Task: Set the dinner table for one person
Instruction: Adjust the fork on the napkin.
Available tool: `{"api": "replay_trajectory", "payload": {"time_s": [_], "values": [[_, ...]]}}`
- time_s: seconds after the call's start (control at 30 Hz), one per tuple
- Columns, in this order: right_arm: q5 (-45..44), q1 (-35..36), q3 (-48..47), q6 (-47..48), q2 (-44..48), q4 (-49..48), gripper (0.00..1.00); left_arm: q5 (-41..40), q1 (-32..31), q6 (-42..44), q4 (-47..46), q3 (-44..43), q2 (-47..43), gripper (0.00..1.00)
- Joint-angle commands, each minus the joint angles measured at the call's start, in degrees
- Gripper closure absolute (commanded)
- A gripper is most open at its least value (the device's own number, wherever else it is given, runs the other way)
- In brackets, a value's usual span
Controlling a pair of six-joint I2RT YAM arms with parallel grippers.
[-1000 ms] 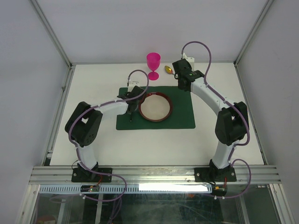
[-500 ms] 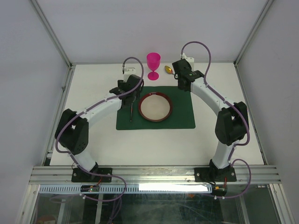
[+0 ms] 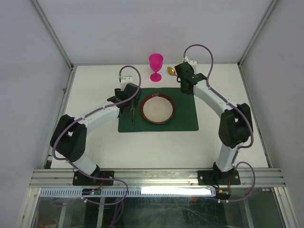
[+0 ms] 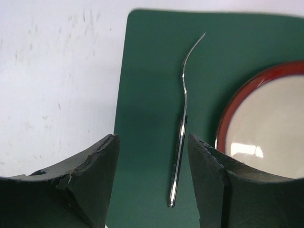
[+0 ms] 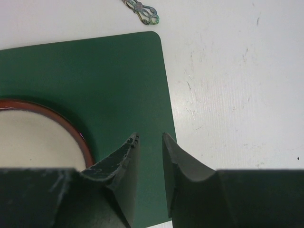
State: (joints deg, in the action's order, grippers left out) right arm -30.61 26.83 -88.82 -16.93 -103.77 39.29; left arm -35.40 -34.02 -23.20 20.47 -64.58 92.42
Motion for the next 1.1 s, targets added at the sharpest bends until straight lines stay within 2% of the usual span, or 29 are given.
{"api": "replay_trajectory", "payload": {"time_s": [0.0, 0.63, 1.07], "values": [[-0.2, 0.3, 0.0, -0.1, 2.8, -2.1, 0.71, 2.1, 0.4, -2.8, -4.6, 2.8, -0.2, 0.40], [0.1, 0.4, 1.3, -0.1, 2.3, -2.4, 0.72, 7.6, 0.5, -6.7, -12.4, 8.9, 3.6, 0.44], [0.0, 0.5, 1.5, -0.1, 2.2, -2.4, 0.72, 9.3, 0.4, -7.7, -15.8, 11.0, 5.1, 0.52]]}}
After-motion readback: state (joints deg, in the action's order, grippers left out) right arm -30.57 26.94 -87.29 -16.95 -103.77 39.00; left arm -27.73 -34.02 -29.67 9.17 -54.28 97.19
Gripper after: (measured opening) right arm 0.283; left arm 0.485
